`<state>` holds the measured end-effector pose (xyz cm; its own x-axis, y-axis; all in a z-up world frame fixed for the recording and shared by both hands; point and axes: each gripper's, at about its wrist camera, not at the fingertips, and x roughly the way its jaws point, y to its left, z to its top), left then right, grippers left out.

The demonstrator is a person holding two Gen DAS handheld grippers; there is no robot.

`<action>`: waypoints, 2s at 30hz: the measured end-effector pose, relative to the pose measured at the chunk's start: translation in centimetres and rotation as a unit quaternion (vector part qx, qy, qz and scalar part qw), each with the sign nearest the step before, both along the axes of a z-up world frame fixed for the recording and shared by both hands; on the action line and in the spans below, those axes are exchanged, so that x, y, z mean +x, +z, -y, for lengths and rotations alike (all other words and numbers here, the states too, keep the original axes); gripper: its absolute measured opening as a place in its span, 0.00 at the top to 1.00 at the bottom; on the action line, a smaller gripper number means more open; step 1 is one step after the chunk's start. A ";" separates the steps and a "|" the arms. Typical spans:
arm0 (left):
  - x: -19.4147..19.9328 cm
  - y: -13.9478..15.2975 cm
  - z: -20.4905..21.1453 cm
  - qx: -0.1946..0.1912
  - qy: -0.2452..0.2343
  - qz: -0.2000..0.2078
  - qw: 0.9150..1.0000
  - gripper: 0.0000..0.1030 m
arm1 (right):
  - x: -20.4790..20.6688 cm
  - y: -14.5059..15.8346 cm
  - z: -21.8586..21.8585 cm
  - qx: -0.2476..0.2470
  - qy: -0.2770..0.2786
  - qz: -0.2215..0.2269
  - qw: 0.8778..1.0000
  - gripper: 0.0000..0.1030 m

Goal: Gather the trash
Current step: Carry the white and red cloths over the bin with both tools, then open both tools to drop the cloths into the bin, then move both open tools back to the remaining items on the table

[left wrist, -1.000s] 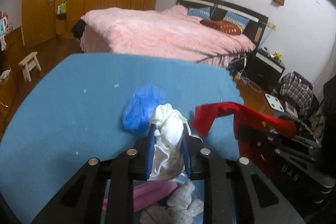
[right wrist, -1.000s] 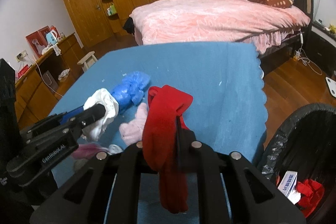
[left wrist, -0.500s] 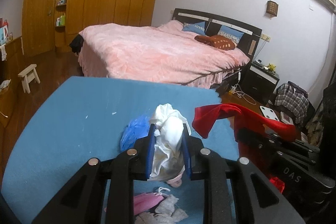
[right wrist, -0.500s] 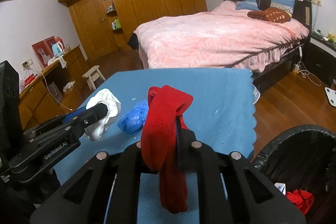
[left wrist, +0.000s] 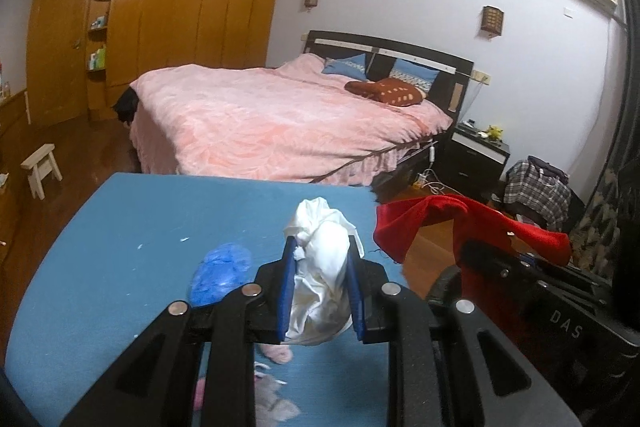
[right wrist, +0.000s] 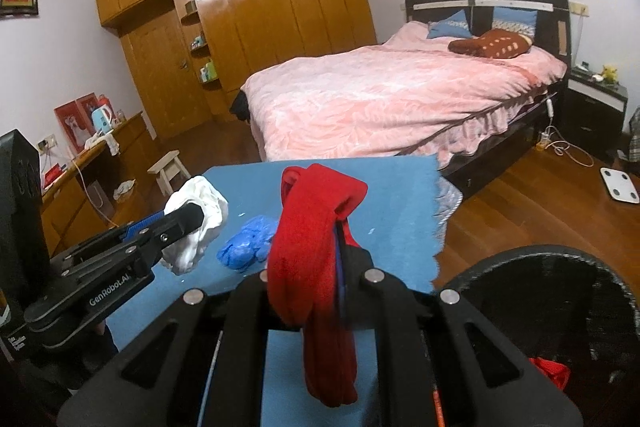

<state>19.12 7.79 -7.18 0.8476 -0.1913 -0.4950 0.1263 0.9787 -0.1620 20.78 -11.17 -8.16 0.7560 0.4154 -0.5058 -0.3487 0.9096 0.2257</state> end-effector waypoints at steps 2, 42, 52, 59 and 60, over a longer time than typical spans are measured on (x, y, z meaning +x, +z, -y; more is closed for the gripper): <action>-0.1 0.3 1.0 0.000 -0.008 0.002 1.000 0.78 | -0.5 0.4 1.2 0.000 -0.009 0.004 1.000 0.90; -1.3 -2.8 20.2 0.003 -0.178 -0.024 0.984 0.42 | -7.5 -4.9 20.6 -0.030 -0.205 -0.040 0.978 0.42; -1.3 -1.6 15.6 0.009 -0.131 -0.012 0.991 0.15 | -7.7 -4.6 19.9 -0.031 -0.218 -0.021 0.975 0.07; -1.3 -0.9 11.2 0.014 -0.086 -0.006 0.996 0.13 | -6.9 -4.1 17.3 -0.032 -0.198 -0.020 0.979 0.07; -1.3 -0.9 10.7 0.015 -0.081 -0.005 0.997 0.13 | -6.8 -3.9 16.8 -0.033 -0.194 -0.020 0.980 0.07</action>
